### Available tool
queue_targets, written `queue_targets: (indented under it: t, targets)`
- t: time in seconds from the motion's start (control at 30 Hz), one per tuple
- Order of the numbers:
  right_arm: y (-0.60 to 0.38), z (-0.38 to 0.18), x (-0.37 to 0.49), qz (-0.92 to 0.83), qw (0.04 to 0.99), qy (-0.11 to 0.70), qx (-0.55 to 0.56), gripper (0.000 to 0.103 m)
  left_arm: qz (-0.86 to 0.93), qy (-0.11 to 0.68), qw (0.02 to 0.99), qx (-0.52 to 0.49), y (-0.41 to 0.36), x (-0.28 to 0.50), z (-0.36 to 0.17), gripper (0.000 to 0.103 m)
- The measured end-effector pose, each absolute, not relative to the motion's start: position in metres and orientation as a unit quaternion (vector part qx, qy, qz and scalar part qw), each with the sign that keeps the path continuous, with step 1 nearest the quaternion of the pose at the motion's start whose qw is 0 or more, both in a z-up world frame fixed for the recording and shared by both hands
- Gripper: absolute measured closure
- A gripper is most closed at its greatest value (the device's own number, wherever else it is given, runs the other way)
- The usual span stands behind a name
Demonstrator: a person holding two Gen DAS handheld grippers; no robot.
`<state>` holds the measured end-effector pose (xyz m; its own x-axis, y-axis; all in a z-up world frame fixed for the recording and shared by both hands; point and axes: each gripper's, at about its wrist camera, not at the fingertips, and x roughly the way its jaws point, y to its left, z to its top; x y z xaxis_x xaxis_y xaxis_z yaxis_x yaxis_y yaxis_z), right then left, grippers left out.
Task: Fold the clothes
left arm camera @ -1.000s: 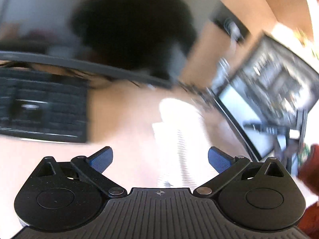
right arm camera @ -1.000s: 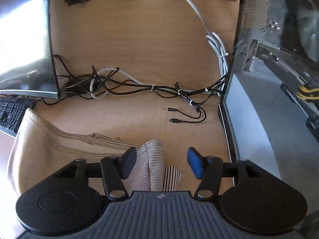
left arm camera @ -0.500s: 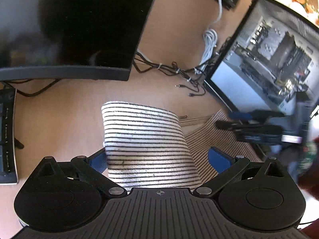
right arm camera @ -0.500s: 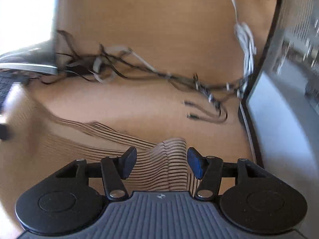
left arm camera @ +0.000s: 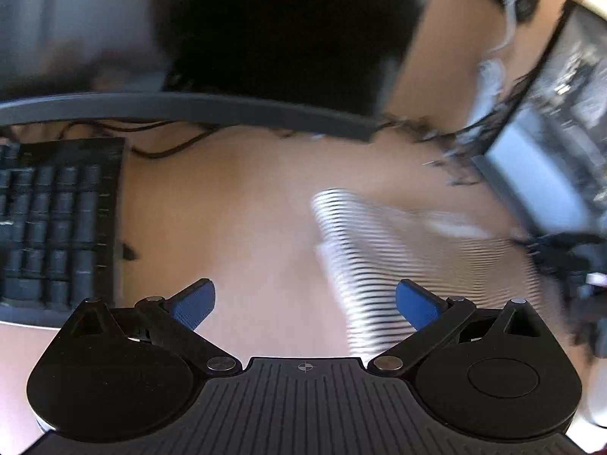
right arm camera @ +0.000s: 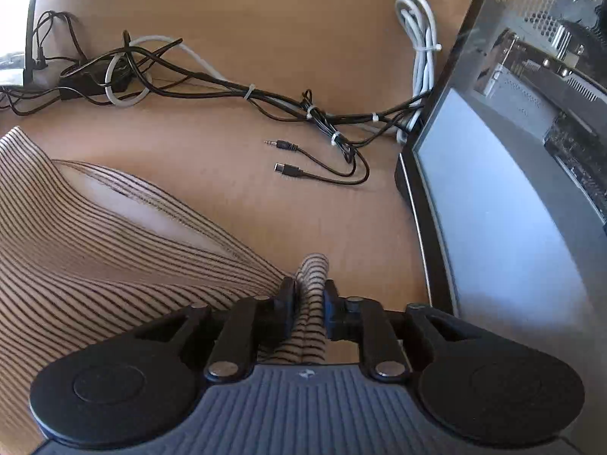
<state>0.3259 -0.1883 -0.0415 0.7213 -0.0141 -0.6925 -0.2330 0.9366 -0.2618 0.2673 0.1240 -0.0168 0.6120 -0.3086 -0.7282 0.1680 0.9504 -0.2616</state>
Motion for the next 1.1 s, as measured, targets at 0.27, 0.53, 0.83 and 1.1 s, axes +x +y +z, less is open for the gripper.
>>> queue_targets:
  t: [0.27, 0.53, 0.83, 1.1]
  targets:
    - [-0.154, 0.036, 0.313, 0.299, 0.893, 0.331, -0.060, 0.051, -0.161, 0.393, 0.895, -0.133, 0.138, 0.254, 0.000, 0.000]
    - [-0.068, -0.002, 0.356, 0.398, 0.828, 0.392, -0.048, 0.045, -0.166, 0.399, 0.886, -0.167, 0.144, 0.218, -0.001, 0.000]
    - [-0.070, 0.022, 0.344, 0.351, 0.869, 0.323, -0.130, 0.092, -0.210, 0.384, 0.889, -0.136, 0.128, 0.207, 0.013, 0.000]
    - [-0.159, 0.028, 0.336, 0.235, 0.895, 0.351, -0.145, 0.054, -0.288, 0.375, 0.881, -0.021, 0.066, 0.293, 0.018, 0.000]
